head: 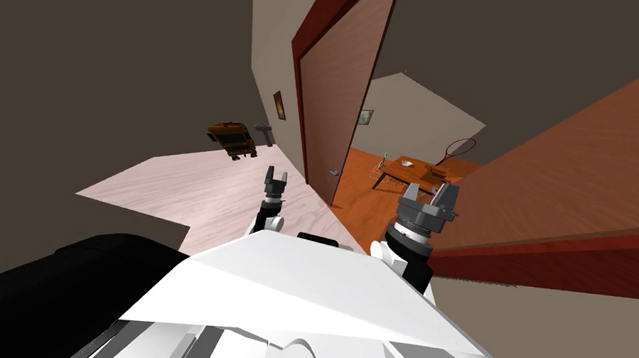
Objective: Push the door open
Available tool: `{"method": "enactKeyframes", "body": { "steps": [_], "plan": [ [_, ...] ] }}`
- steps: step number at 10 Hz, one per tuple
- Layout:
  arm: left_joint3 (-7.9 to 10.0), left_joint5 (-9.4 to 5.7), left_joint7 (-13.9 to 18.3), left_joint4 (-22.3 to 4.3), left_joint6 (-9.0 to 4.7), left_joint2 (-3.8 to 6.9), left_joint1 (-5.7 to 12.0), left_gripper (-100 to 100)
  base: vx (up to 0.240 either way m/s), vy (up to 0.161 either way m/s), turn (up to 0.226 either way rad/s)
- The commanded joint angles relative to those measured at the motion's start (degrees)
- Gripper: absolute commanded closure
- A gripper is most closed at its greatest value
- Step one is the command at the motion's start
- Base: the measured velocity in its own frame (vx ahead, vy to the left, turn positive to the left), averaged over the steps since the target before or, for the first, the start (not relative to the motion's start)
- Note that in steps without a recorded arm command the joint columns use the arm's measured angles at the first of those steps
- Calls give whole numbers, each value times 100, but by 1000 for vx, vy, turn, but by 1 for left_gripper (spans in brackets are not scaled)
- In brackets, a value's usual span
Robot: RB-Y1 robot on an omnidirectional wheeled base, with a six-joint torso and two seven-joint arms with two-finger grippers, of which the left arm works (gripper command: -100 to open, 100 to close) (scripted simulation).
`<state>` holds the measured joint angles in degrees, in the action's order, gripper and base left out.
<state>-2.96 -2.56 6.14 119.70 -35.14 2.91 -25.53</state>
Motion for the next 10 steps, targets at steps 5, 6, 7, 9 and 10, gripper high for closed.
{"method": "enactKeyframes", "body": {
  "steps": [5, 6, 7, 9, 10],
  "plan": [
    [-224, 81, -27, -697, -96, 83, 145, -100, 90, 28, -84],
    [-268, 97, -32, -836, -112, 97, 176, -100, 93, 37, -93],
    [-313, 114, -37, -979, -130, 110, 208, -100, 103, 39, -87],
    [-404, 147, -48, -1266, -165, 136, 272, -100, 94, 40, -97],
    [-451, 164, -54, -1416, -183, 148, 306, -100, 105, 41, -89]
  ]
}}
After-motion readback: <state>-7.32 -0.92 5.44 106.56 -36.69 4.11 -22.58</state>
